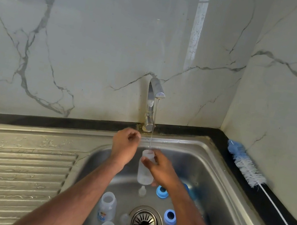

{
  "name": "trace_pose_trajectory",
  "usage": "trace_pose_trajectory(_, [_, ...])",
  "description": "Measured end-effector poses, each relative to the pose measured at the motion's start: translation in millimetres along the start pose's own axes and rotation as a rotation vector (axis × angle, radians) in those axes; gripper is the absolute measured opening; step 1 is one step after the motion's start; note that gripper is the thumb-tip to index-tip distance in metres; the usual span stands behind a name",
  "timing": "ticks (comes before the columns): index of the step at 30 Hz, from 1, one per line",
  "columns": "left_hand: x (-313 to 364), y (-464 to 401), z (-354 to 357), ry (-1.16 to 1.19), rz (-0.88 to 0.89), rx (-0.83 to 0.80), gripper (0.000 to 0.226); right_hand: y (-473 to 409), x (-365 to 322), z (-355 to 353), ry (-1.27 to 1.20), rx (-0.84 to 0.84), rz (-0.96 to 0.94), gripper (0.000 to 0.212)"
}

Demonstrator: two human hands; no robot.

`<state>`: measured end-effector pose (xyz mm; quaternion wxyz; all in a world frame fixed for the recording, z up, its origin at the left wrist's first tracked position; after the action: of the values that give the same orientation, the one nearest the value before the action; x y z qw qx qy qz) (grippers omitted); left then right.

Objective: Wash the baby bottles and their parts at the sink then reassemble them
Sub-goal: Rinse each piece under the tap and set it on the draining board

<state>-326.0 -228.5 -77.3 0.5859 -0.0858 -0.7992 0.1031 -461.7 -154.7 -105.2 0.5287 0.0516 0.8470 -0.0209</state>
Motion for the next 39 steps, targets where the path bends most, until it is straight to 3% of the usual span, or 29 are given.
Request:
trace_pose_trajectory(4, [-22,25,-9,0.095,-0.111,-0.038,0.021,-1,-1,3,0.039,0.047,0.013,0.022])
trace_pose_trajectory(7, [-32,45,-6,0.12,-0.148,-0.176,0.008,-2,-4,3,-0.184,0.123,0.157,0.02])
trace_pose_trajectory(10, [-29,60,5,0.13,-0.059,-0.362,0.033,-2,-14,6,-0.354,0.179,0.274,0.024])
trace_pose_trajectory(12, [-28,60,9,0.063,0.02,-0.313,0.035,-4,-13,12,-0.387,0.183,0.3,0.022])
trace_pose_trajectory(14, [-29,56,12,0.03,0.024,-0.283,0.021,-5,-10,20,-0.421,0.123,0.247,0.009])
trace_pose_trajectory(17, [-33,55,16,0.299,-0.153,-0.353,0.025,-7,-5,22,-0.486,0.018,0.186,0.05])
trace_pose_trajectory(19, [-26,59,16,0.588,-0.318,-0.401,0.029,-8,-7,23,-0.483,0.049,0.133,0.062])
trace_pose_trajectory(23, [-22,61,13,0.872,-0.557,-0.345,0.036,-13,-12,27,-0.401,0.177,0.072,0.044])
trace_pose_trajectory(27, [-25,58,11,0.906,-0.699,-0.234,0.048,-13,-13,27,-0.375,0.136,0.126,0.037])
trace_pose_trajectory(32, [-19,62,12,0.707,-0.516,-0.38,0.063,-13,-7,22,-0.494,0.203,0.204,0.035])
trace_pose_trajectory(35, [-18,63,16,0.636,-0.324,-0.419,0.05,-9,-4,23,-0.722,0.173,0.376,0.05])
trace_pose_trajectory(39, [-18,58,19,0.652,-0.308,-0.379,0.039,-7,0,24,-0.838,0.12,0.506,0.056])
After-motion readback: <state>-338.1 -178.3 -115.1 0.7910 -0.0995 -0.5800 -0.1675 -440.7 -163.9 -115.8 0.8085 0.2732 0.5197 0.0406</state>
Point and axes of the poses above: each hand's wrist, its own y-axis away from the middle knuckle, its own z-axis out of the palm, x = y × z, the point moved 2 cm from there along -y, towards the middle knuckle, and after that the axes turned 2 degrees about y, right-handed, at the moved point
